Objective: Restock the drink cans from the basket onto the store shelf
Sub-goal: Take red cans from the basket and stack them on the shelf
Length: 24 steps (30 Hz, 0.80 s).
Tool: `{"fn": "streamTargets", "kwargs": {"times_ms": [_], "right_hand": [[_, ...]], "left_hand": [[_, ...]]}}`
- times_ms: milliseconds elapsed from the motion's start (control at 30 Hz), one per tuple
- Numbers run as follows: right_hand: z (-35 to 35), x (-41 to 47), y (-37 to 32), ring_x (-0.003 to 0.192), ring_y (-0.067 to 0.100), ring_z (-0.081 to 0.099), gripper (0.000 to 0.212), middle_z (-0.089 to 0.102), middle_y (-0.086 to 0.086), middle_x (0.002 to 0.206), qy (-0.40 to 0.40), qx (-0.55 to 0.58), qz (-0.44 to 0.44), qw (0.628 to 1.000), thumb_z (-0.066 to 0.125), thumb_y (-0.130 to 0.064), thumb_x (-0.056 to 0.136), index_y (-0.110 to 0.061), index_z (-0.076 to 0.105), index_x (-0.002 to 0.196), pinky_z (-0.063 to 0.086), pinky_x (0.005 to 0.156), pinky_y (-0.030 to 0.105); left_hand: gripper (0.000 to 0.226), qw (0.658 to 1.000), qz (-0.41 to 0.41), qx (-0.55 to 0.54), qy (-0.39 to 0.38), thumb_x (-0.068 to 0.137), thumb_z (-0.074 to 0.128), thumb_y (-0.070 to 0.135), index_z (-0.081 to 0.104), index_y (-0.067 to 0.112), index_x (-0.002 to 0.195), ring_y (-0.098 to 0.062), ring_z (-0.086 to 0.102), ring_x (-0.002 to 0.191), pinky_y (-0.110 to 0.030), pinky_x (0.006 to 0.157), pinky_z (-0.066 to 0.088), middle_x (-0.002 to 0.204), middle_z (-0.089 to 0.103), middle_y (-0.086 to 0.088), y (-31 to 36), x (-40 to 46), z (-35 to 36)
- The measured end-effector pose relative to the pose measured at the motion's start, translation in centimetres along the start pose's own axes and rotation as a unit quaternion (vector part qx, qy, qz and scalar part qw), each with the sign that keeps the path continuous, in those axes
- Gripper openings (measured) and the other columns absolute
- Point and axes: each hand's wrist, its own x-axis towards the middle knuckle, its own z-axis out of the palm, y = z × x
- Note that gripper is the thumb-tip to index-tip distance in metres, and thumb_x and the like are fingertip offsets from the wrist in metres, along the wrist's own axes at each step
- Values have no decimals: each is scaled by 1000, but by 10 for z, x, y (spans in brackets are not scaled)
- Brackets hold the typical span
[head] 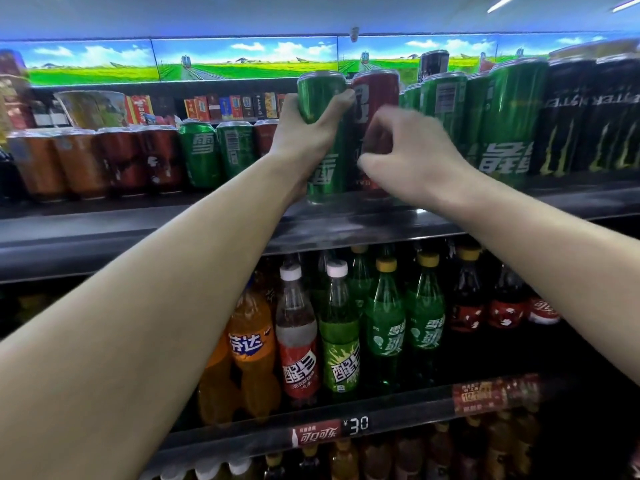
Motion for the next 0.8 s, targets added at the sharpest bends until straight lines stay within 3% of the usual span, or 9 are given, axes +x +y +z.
{"fn": "streamTargets", "kwargs": {"times_ms": [67,200,300,433,500,600,733,800], "right_hand": [[-4,0,-2,92,21,65,19,71,3,95,-66,-11,15,998,61,-14,87,-12,73,101,47,70,28],[-4,15,0,97,24,65,28,71,5,104,-101,-12,50,994,53,-11,90,-11,72,110,49,67,27],[4,31,8,101,28,61,29,65,9,108,-161,-30,80,983,47,-8,92,-7,64,115,43,74,29],[10,47,24,73,26,53,20,57,10,76,-185,16,123,975,43,0,89,-7,57,76,38,56,27],[12,52,29,77,27,59,20,64,14,85,-195,29,126,972,44,-5,86,-1,63,88,50,64,28],[18,56,38,100,36,67,35,69,19,106,-220,6,127,967,45,-12,83,1,66,109,59,88,45],[16,53,32,95,28,61,23,66,13,101,-164,18,97,982,43,1,89,-6,63,99,47,72,29],[15,48,27,85,23,63,33,69,10,89,-140,47,73,986,39,7,86,-10,67,86,47,64,24]], "left_hand": [[76,1000,-21,5,-2,62,77,75,63,25,117,-31,75,100,-57,89,61,111,75,-8,0,0,0],[110,998,-59,8,-12,49,76,89,60,21,134,-38,71,111,-59,92,59,126,71,-16,-3,4,-1],[103,997,-71,-3,-18,49,77,87,64,23,128,-38,71,111,-58,92,59,126,71,-16,-1,2,0],[90,997,-73,-6,-32,53,77,82,66,25,121,-34,74,103,-55,90,61,114,75,-11,1,-1,-1],[91,996,-75,-4,-39,54,78,82,64,23,123,-34,75,102,-54,89,62,114,76,-12,2,-3,-1],[82,996,-76,-15,-51,65,79,74,64,18,124,-33,78,94,-52,84,64,108,77,-13,3,-3,-2],[106,995,-94,-10,-39,47,80,85,62,22,130,-33,77,98,-51,84,64,113,77,-10,2,-2,-1],[111,995,-95,-4,-26,44,78,89,62,22,132,-33,76,100,-51,86,63,114,76,-9,0,-1,-1]]}}
